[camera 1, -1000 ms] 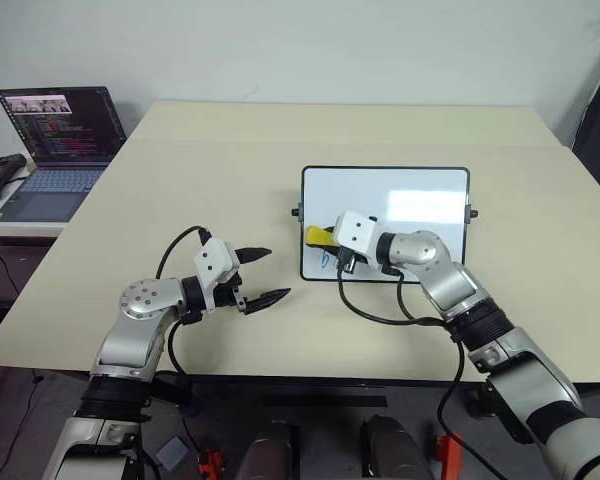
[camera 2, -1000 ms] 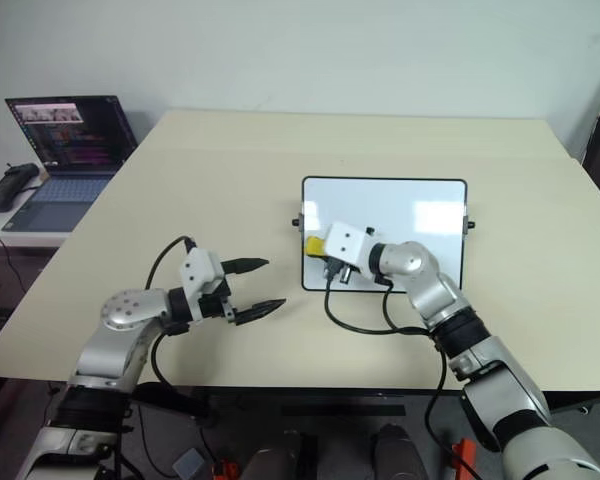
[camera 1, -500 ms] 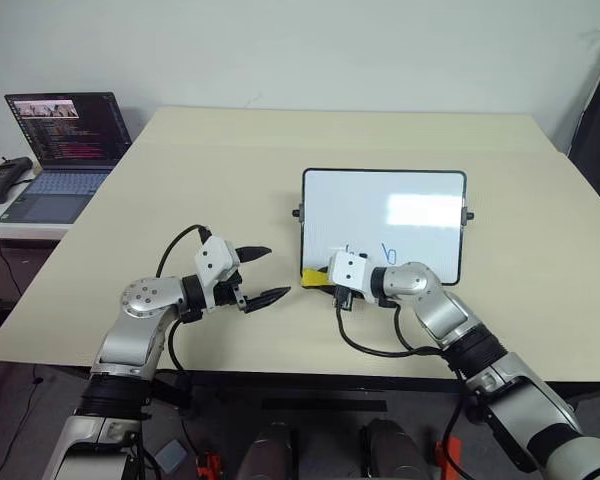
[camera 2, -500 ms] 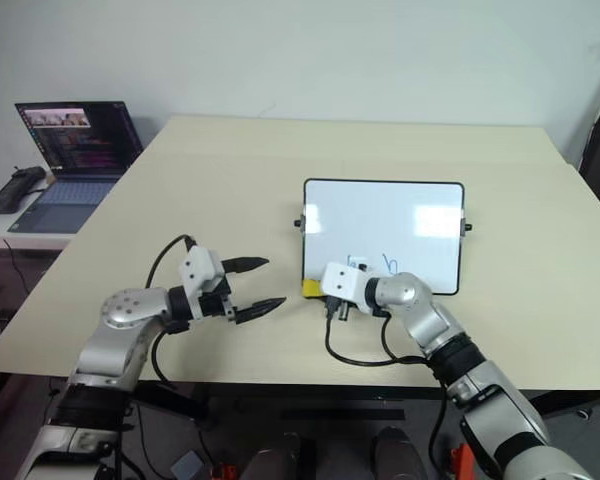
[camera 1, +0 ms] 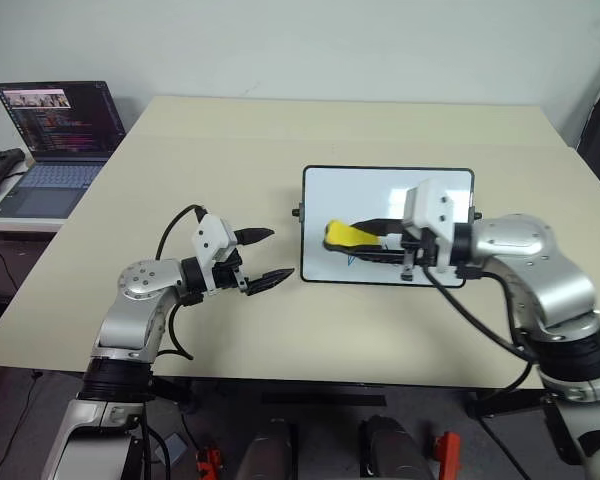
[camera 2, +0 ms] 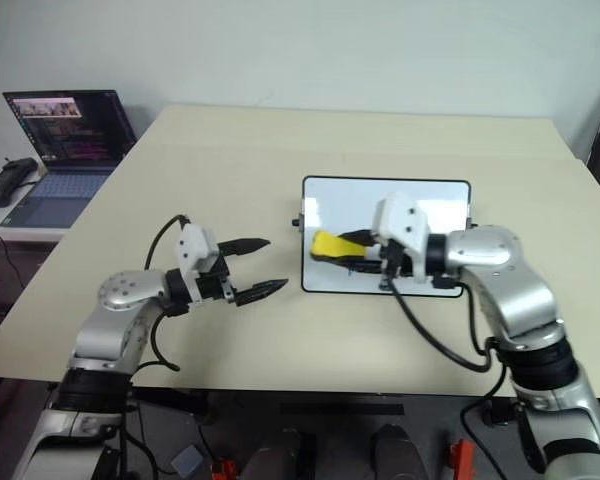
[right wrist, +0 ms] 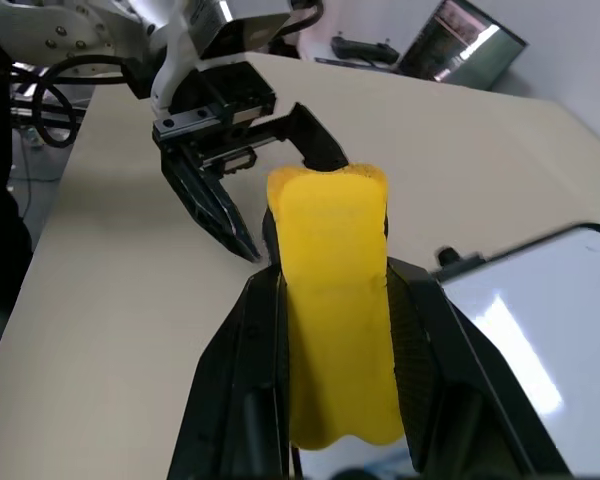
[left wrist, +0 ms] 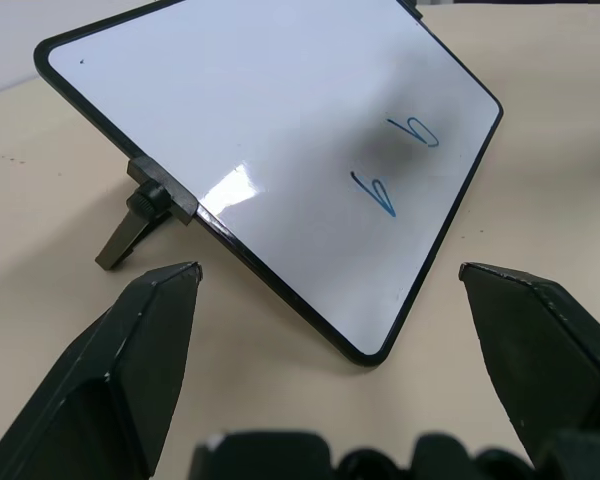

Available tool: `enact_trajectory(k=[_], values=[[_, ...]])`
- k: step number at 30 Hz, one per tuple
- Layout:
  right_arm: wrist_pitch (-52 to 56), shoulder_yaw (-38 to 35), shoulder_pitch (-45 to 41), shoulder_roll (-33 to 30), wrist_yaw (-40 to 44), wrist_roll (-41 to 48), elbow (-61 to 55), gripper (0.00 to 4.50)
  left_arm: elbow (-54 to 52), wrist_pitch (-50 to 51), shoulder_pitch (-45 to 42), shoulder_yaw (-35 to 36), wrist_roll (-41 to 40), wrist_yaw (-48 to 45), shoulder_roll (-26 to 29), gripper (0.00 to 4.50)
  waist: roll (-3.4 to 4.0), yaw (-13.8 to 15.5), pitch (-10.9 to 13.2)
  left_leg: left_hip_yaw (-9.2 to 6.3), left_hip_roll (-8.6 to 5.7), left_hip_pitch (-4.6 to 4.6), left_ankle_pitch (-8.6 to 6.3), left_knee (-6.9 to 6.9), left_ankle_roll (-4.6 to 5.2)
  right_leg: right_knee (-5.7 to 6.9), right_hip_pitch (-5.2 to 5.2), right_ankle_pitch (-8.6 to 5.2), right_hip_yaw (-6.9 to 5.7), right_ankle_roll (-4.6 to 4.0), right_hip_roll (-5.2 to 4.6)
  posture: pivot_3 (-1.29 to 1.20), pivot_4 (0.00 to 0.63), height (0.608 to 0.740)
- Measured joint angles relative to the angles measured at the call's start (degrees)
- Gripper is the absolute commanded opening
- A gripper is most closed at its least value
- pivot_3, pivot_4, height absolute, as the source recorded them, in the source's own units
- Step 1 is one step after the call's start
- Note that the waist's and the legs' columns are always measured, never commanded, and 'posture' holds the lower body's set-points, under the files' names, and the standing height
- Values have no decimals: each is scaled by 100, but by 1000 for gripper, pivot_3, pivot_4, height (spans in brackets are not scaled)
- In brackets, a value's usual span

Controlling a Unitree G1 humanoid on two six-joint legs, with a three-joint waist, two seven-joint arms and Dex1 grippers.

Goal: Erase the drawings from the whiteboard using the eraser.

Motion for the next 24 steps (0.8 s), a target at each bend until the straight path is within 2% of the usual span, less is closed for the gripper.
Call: enact_trajectory(k=[3,9,12,18,24], values=[[96,-441,364,-444,-40,83,81,985,-27,133,-20,-87,2,-58,75,4500,-2,4,2,3,1,0,0,0,0,0,1,0,0,0,0,0,150,740],[121,-841,735,-712,-58,314,45,985,-108,202,-53,-195,3,-193,103,4500,-2,-23,3,10,4,3,0,1,1,3,1,-2,3,-2,1,0,150,740],[110,-1082,988,-1071,-35,326,-41,985,-105,195,-67,-201,8,-243,139,4500,-3,4,4,8,3,2,0,2,0,1,4,-2,1,-1,1,0,150,740],[-39,-941,2107,-2081,341,13,-264,985,-103,198,-104,-213,20,-312,236,4500,-7,22,6,10,1,0,-1,2,0,-6,6,-6,1,3,-1,0,150,740],[-271,-947,2208,-2264,333,-199,-75,985,-138,197,-161,-241,106,-384,243,4500,-6,-15,7,16,6,4,0,3,1,-11,8,-9,4,9,2,0,150,740]])
